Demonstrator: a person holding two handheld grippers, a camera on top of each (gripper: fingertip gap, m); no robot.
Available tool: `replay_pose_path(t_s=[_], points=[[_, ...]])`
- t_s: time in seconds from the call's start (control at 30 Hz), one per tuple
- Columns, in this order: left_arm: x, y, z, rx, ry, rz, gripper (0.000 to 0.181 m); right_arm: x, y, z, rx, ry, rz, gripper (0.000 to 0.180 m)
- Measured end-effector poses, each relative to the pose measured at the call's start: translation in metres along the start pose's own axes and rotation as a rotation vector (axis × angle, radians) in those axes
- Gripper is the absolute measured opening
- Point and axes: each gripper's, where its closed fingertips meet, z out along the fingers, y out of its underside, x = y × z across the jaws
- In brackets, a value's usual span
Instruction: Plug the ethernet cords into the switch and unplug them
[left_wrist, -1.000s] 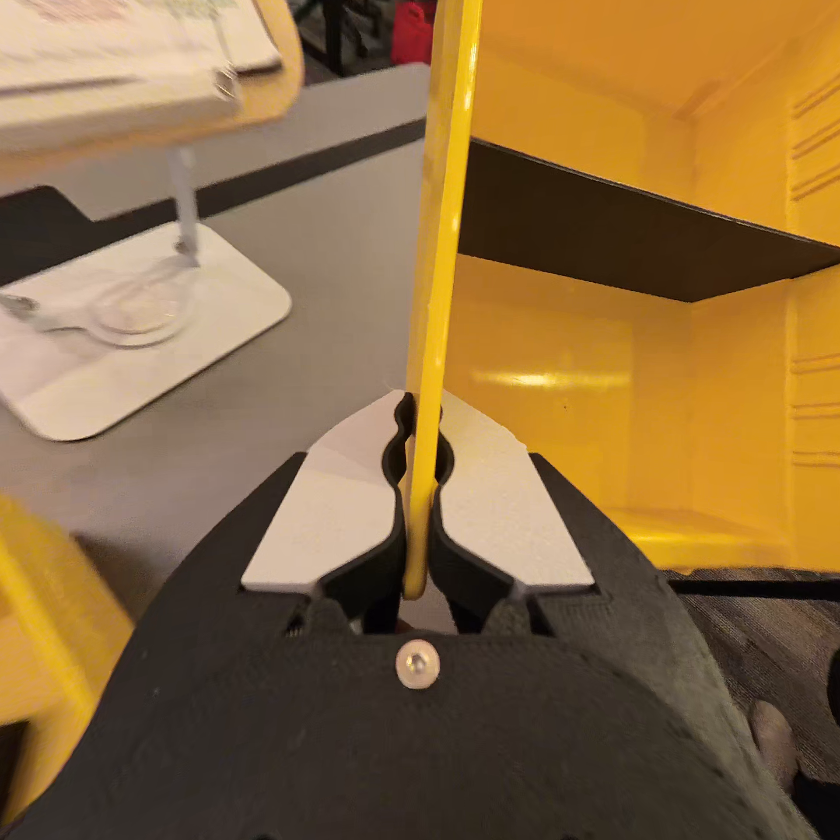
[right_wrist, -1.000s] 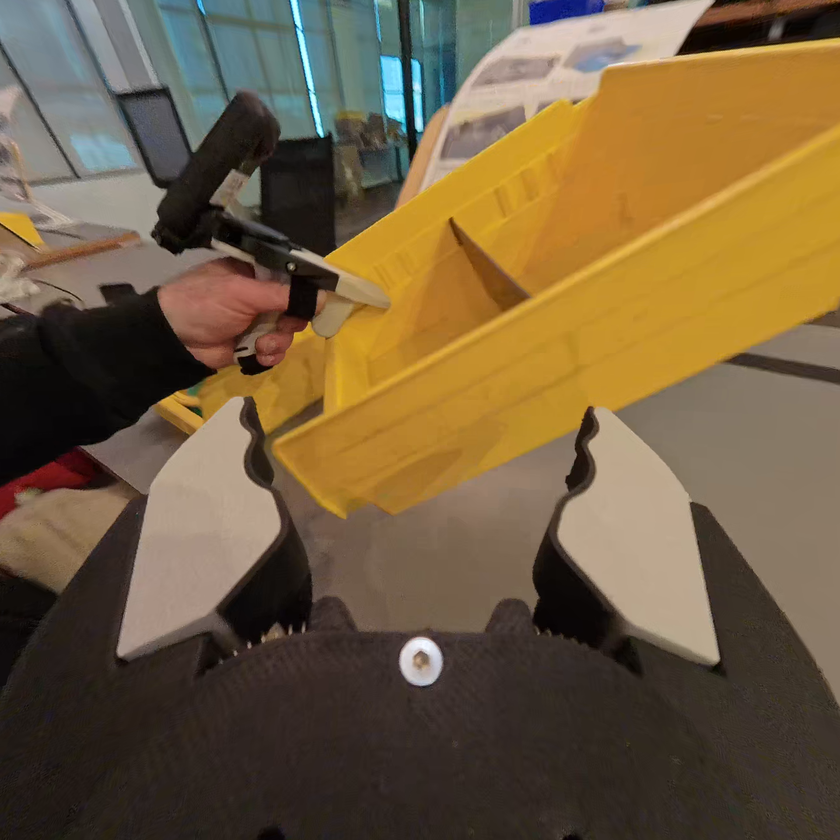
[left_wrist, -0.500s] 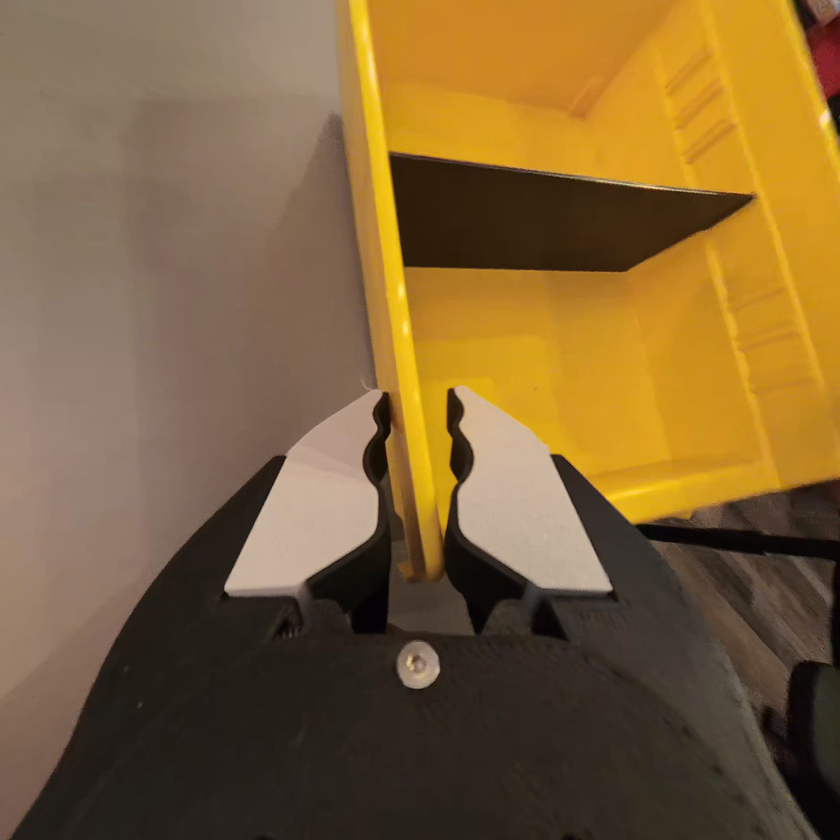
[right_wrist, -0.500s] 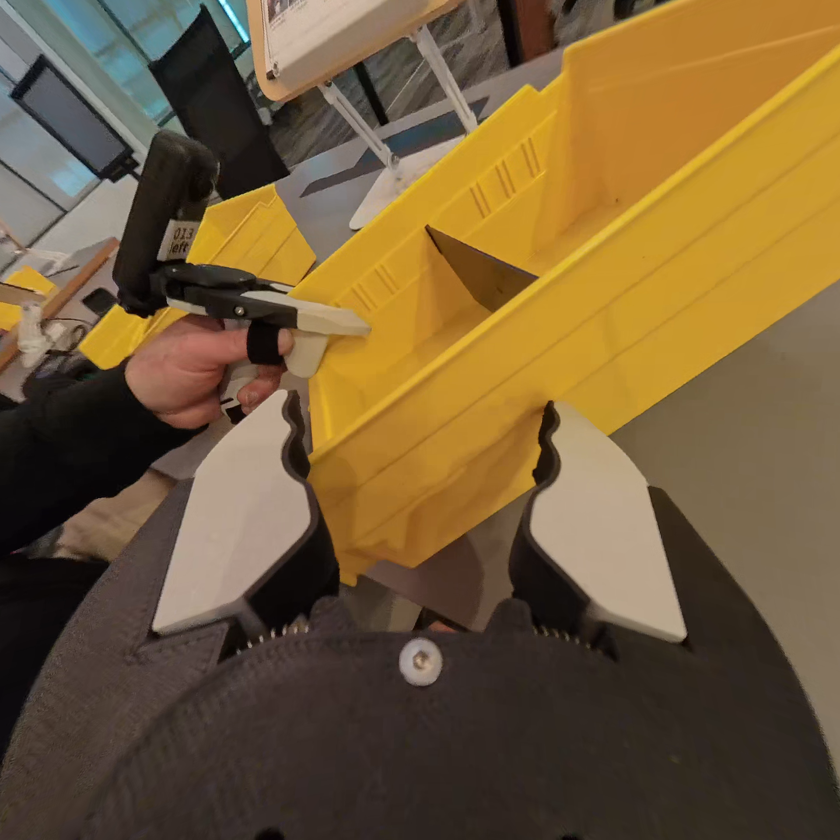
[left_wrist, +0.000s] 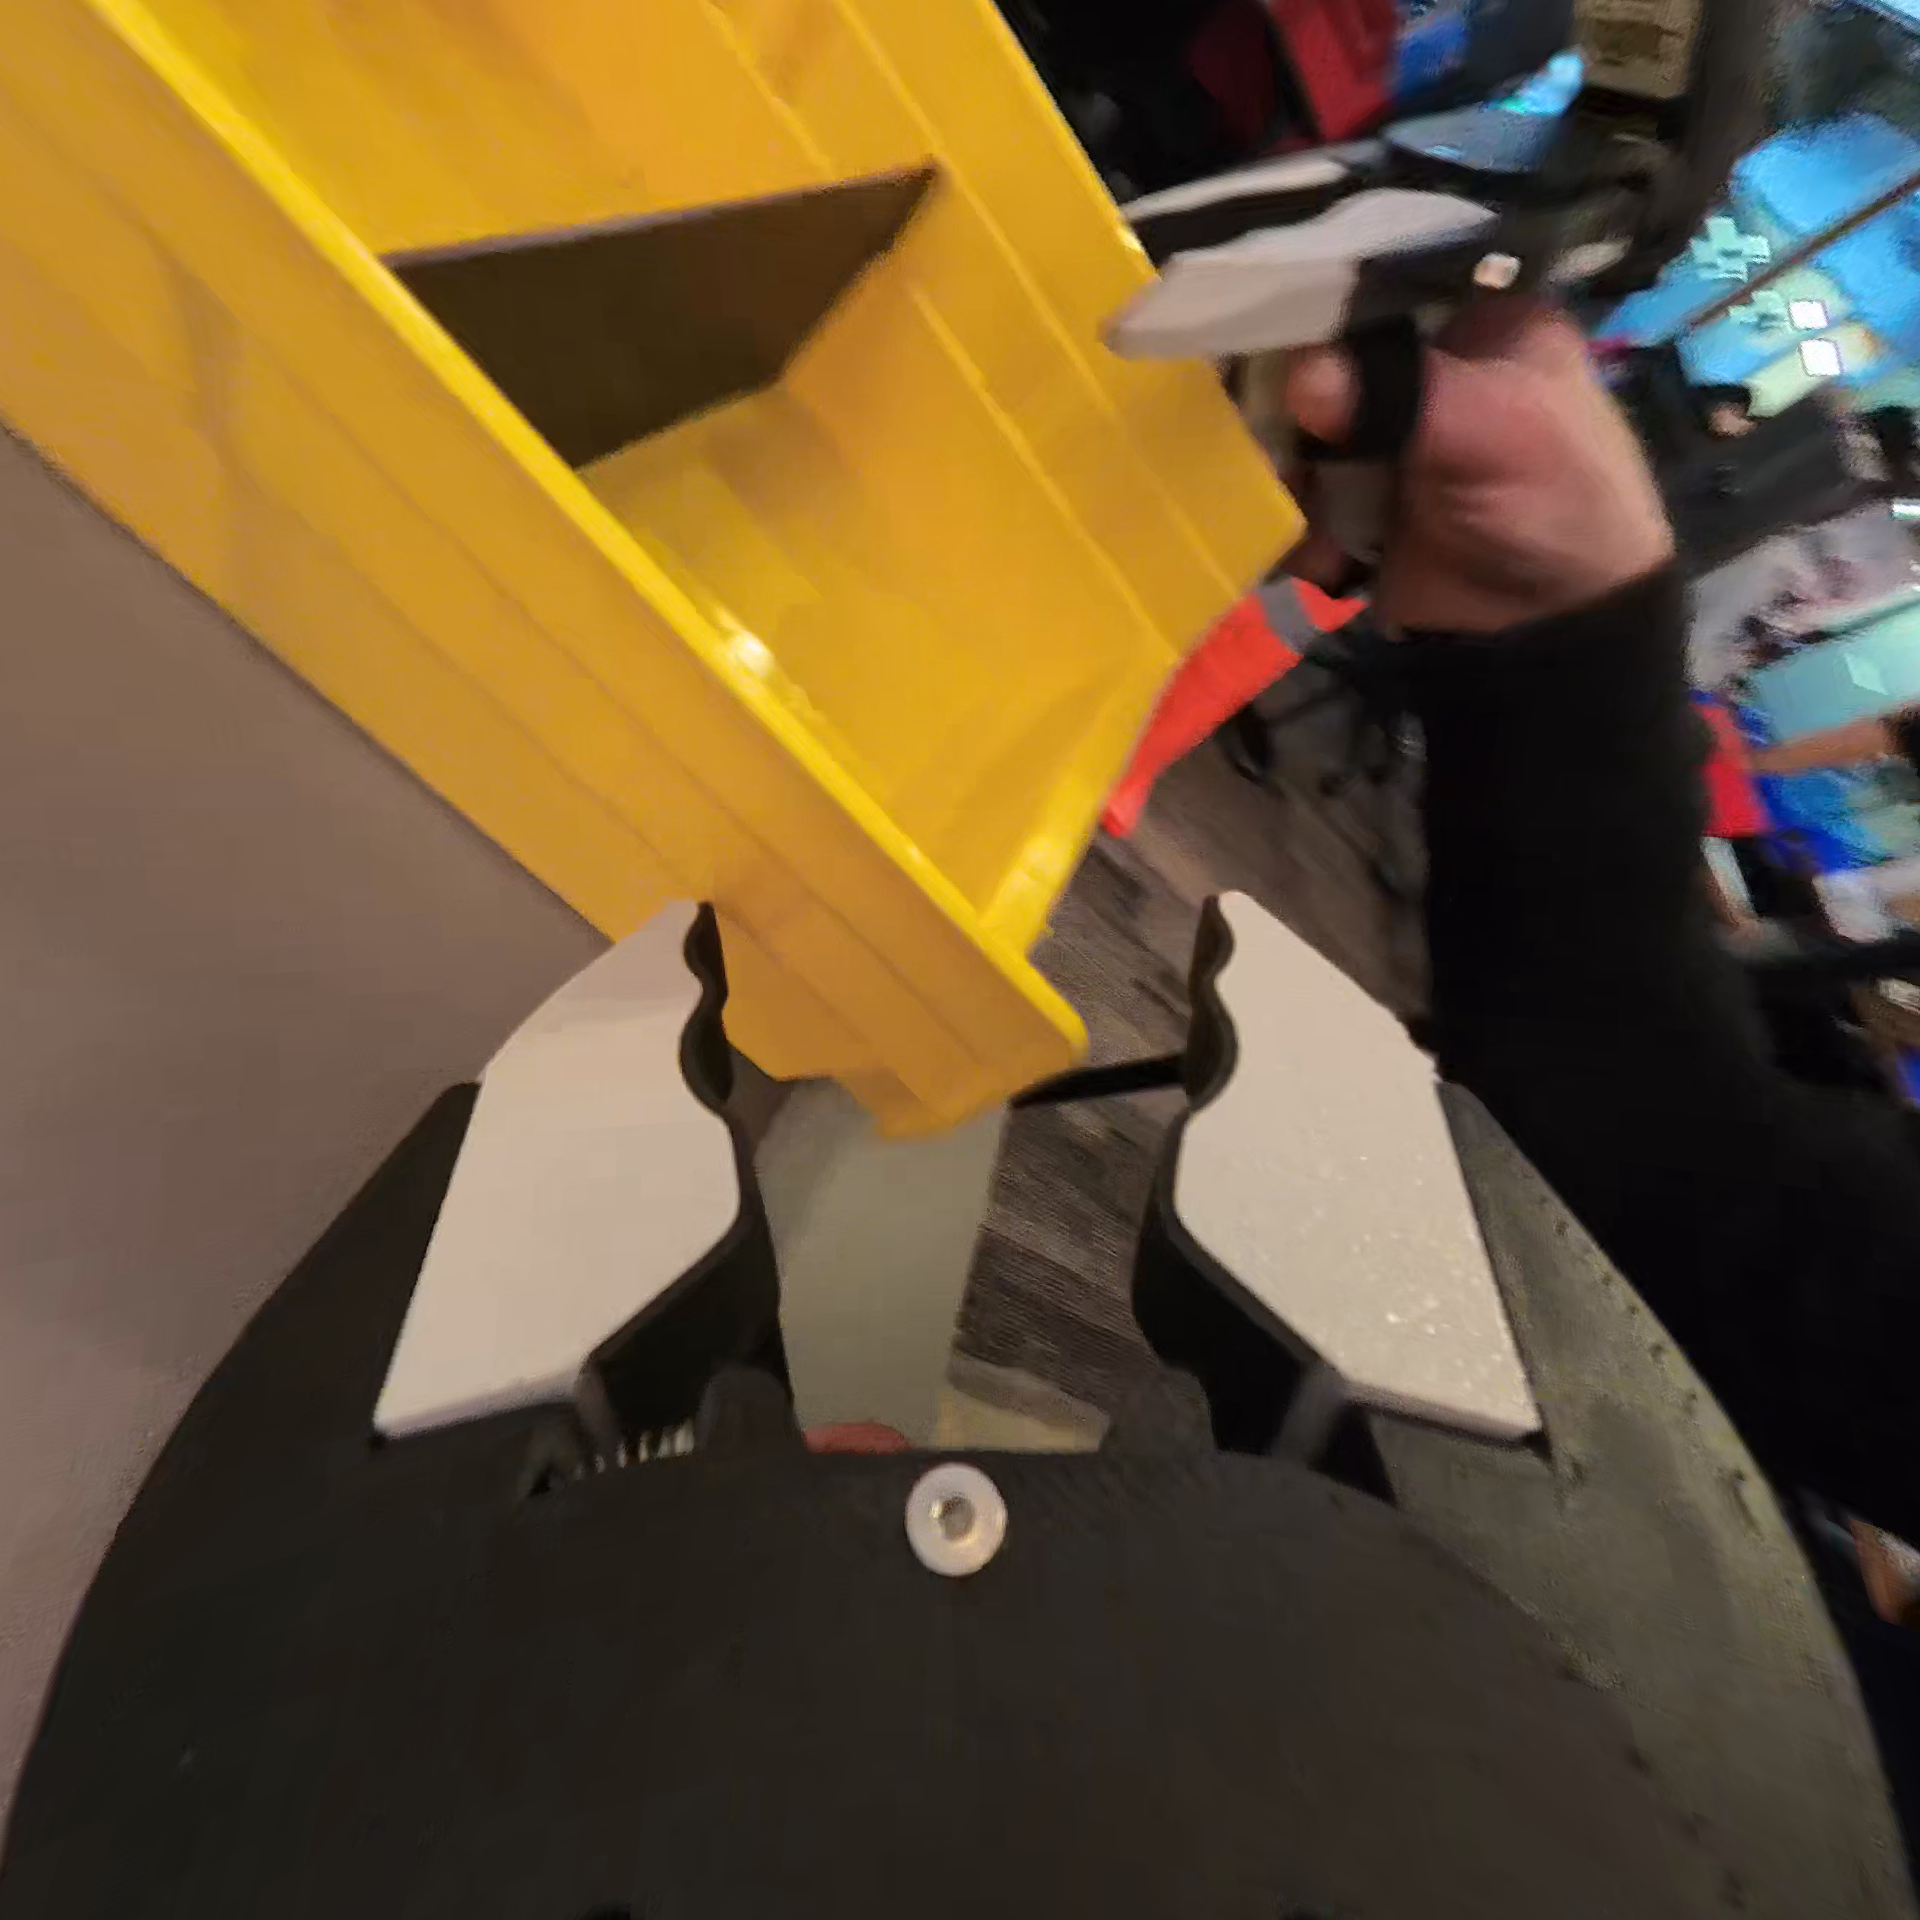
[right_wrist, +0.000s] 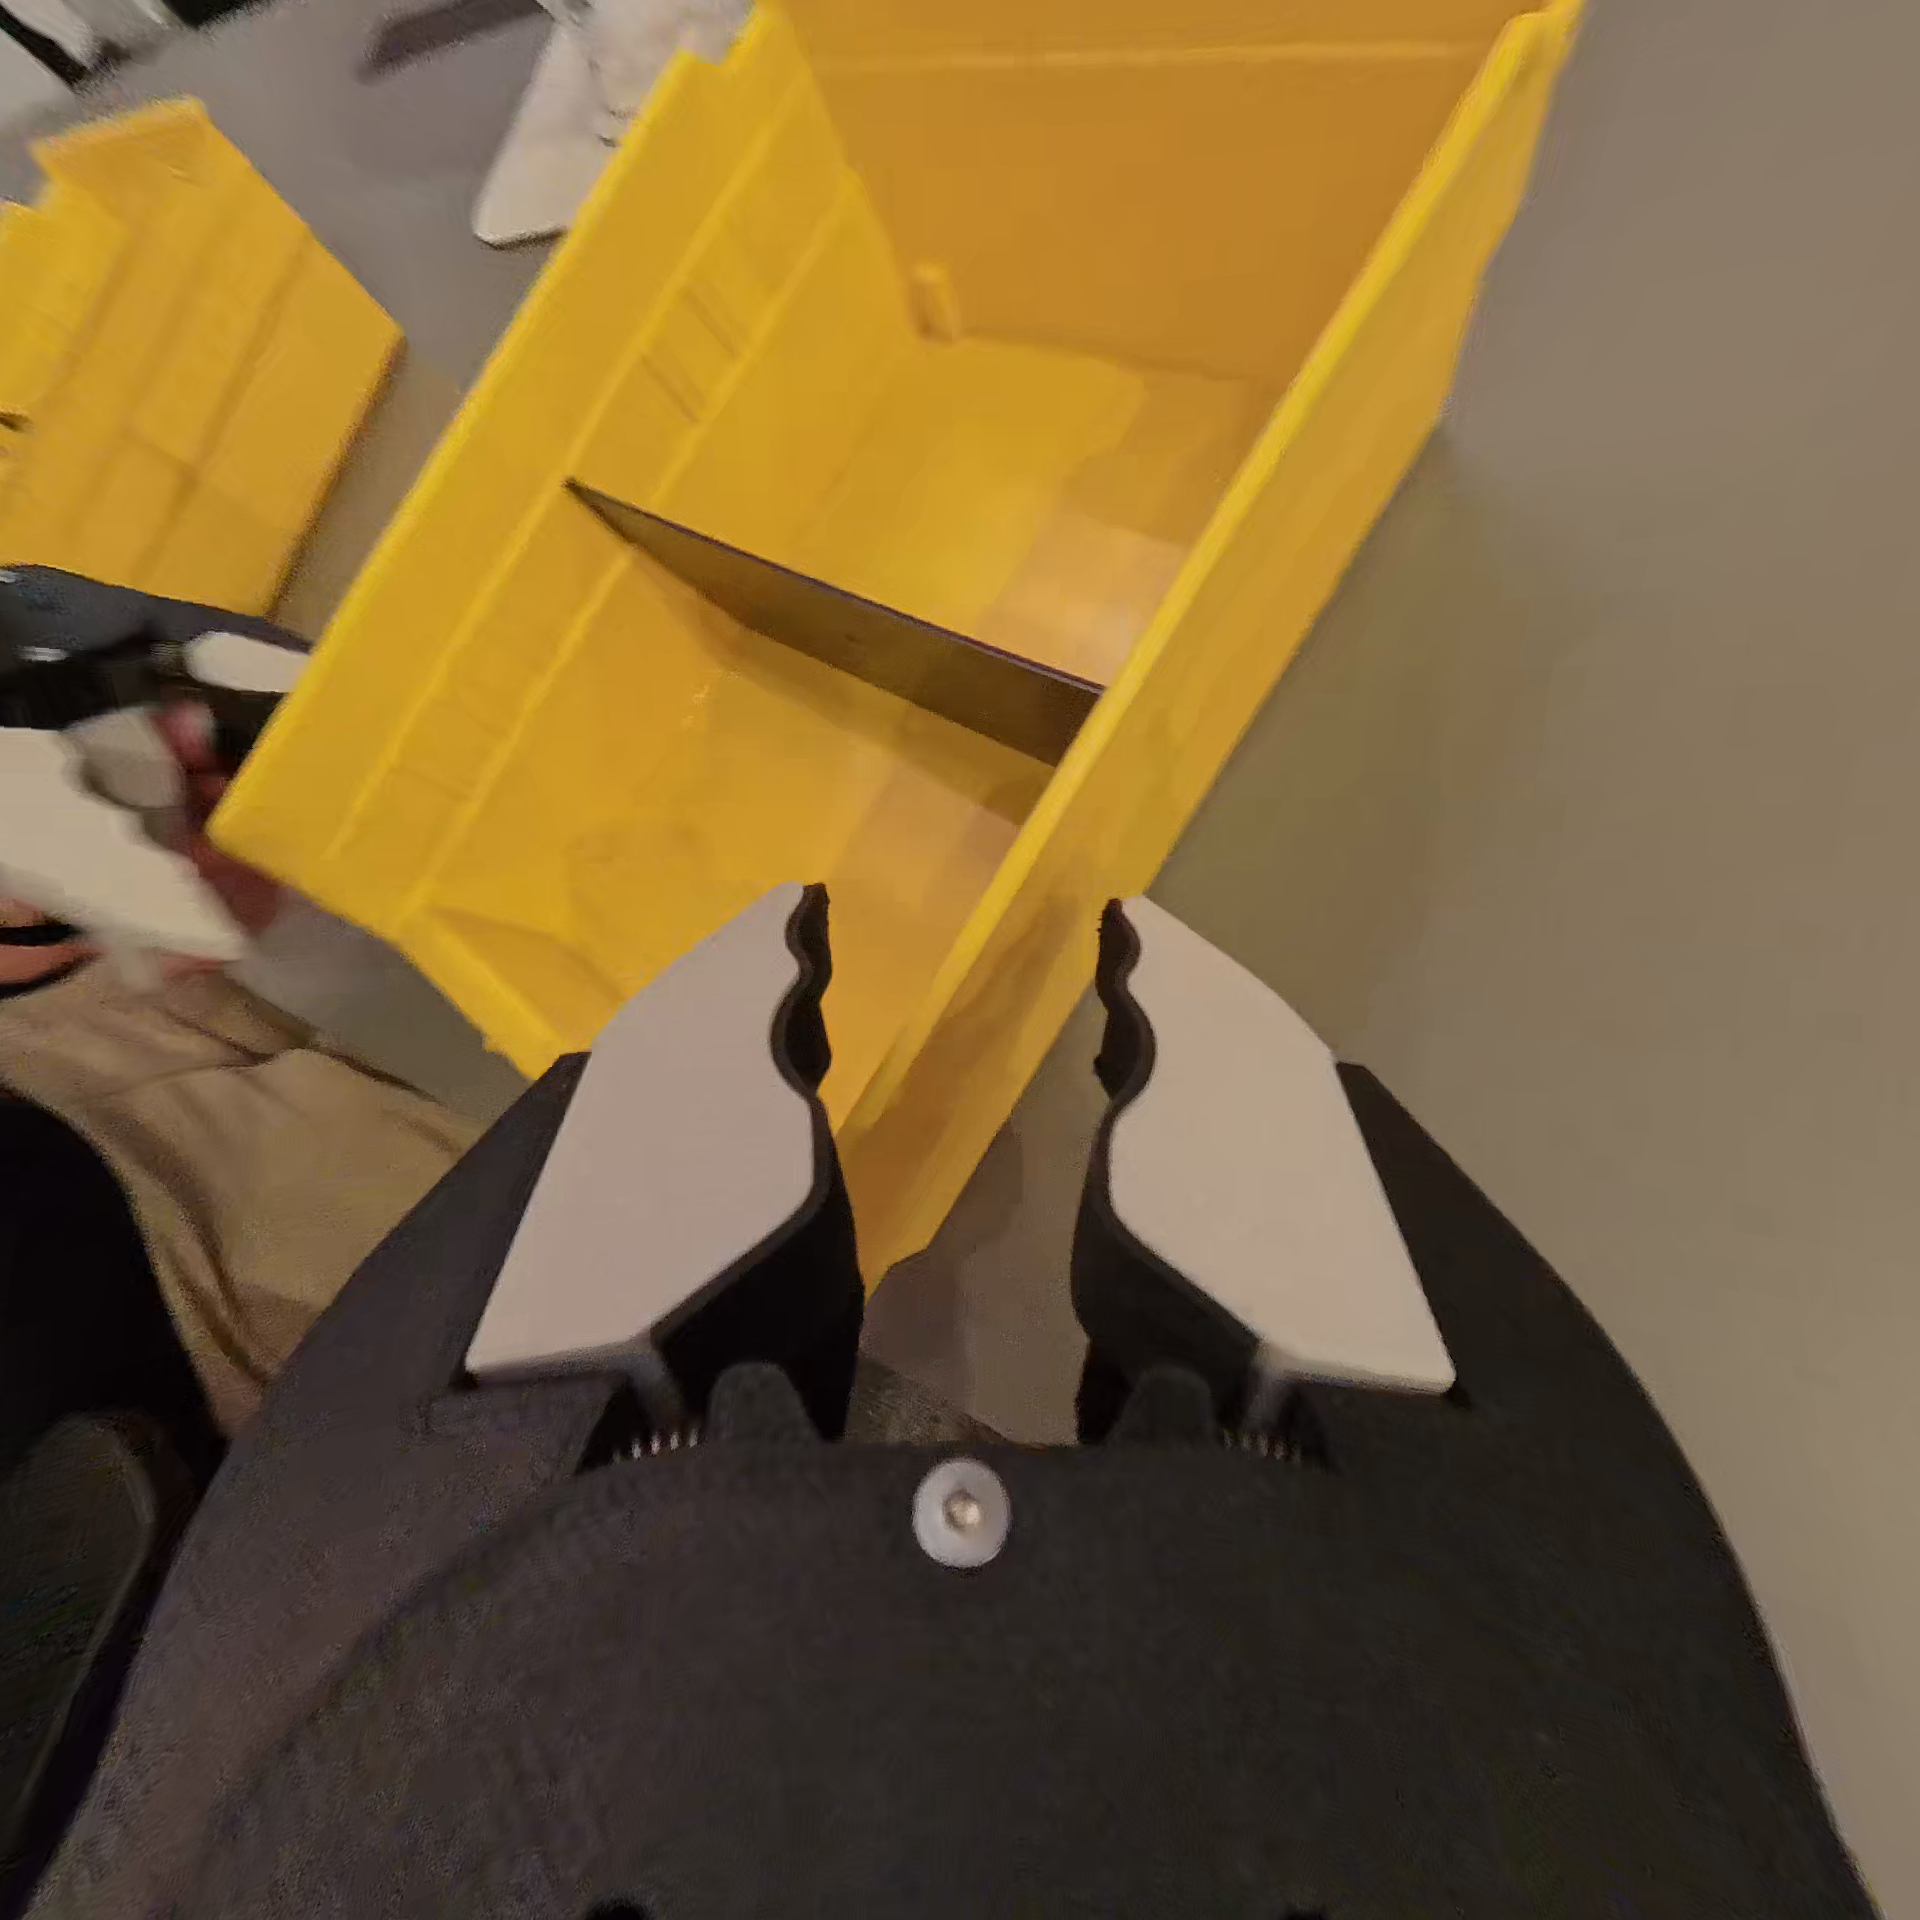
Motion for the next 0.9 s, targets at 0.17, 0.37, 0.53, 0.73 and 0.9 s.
replay_pose_path(t_s=[0.17, 0.37, 0.53, 0.73, 0.9], points=[[0.013, -0.006, -0.093, 0.127, -0.002, 0.064, 0.074, 0.009, 0.0, -0.002, -0.077, 0.116, -0.097, 0.047], [-0.067, 0.011, -0.3, 0.103, -0.711, 0.217, 0.084, 0.019, 0.006, -0.002, -0.156, 0.25, -0.189, 0.037], [-0.118, 0.074, -0.443, -0.016, -1.06, 0.058, 0.082, 0.019, 0.005, -0.001, -0.181, 0.281, -0.213, 0.03], [-0.16, 0.149, -0.469, -0.093, -1.105, -0.144, 0.07, 0.018, 0.006, 0.0, -0.253, 0.315, -0.238, 0.023], [-0.181, 0.168, -0.451, -0.066, -0.966, -0.223, 0.041, 0.016, 0.006, 0.004, -0.304, 0.313, -0.265, 0.013]])
